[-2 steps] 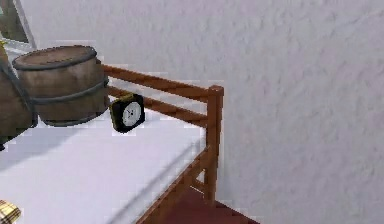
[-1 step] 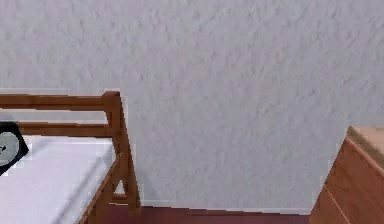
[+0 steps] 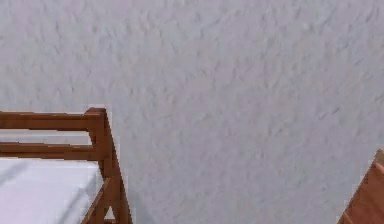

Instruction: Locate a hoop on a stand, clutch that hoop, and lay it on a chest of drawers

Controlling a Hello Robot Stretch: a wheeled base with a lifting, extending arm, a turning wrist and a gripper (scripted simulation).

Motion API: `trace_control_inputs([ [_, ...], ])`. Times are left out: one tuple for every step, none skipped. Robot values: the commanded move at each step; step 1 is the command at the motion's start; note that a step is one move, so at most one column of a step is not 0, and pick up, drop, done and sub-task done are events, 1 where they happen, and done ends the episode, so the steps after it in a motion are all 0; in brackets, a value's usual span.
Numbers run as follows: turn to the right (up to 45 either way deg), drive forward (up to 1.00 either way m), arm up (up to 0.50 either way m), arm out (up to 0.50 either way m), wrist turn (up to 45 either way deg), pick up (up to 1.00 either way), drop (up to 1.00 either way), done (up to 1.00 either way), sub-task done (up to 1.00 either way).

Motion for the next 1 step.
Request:
trace_control_inputs([
  [45.0, 0.00, 0.00, 0.00, 0.0, 0.00, 0.00, 0.00, 0.00],
])
